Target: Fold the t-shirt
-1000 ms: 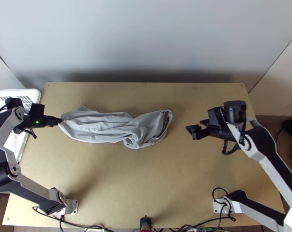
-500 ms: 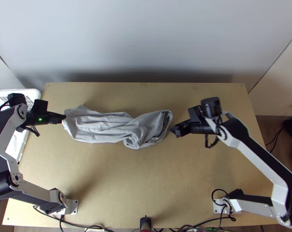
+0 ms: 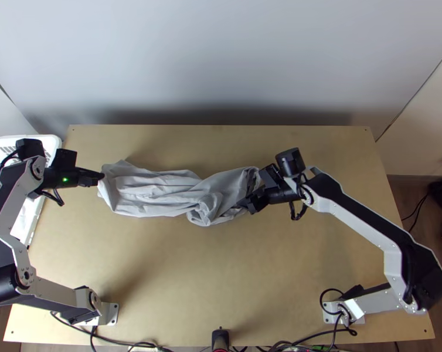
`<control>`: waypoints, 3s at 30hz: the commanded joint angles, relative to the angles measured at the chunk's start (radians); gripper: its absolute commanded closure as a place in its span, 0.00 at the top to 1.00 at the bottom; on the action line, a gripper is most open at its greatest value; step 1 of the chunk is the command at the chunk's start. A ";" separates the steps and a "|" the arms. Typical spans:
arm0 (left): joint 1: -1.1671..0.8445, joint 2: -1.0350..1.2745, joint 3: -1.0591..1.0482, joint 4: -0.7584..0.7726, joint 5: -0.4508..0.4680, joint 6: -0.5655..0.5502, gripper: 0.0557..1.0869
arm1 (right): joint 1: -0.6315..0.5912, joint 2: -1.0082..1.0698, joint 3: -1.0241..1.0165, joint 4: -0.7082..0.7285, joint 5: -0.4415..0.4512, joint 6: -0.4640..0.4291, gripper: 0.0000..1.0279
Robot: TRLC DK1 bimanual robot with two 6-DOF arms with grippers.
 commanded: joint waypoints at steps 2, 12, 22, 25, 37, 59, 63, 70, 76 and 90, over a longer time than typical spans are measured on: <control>-0.016 -0.006 0.000 0.002 0.000 -0.014 0.04 | -0.032 0.039 -0.033 0.031 0.080 -0.305 0.93; -0.024 -0.012 -0.003 0.005 -0.001 -0.021 0.03 | -0.064 -0.031 -0.119 0.247 0.143 -0.627 0.93; -0.030 -0.012 -0.004 0.007 -0.001 -0.021 0.04 | -0.003 -0.117 -0.235 0.304 0.160 -0.862 0.93; -0.037 -0.012 -0.007 0.008 -0.001 -0.021 0.03 | 0.000 -0.111 -0.238 0.353 0.160 -0.887 0.93; -0.057 -0.019 -0.006 0.010 -0.017 -0.031 0.03 | 0.036 -0.007 -0.194 0.402 0.158 -0.865 0.88; -0.048 -0.041 -0.001 0.002 -0.024 -0.033 0.03 | -0.027 0.134 -0.108 0.454 0.146 -0.776 0.72; -0.048 -0.042 -0.001 0.002 -0.024 -0.033 0.03 | -0.033 0.131 -0.090 0.454 0.123 -0.727 0.32; -0.042 -0.050 -0.001 0.002 -0.024 -0.031 0.03 | -0.070 0.131 -0.016 0.408 0.086 -0.614 0.09; -0.036 -0.053 -0.003 0.001 -0.024 -0.028 0.03 | -0.105 0.142 0.019 0.358 0.057 -0.578 0.05; -0.036 -0.084 0.012 0.002 -0.024 -0.022 0.03 | -0.125 0.107 0.055 0.261 -0.009 -0.534 0.03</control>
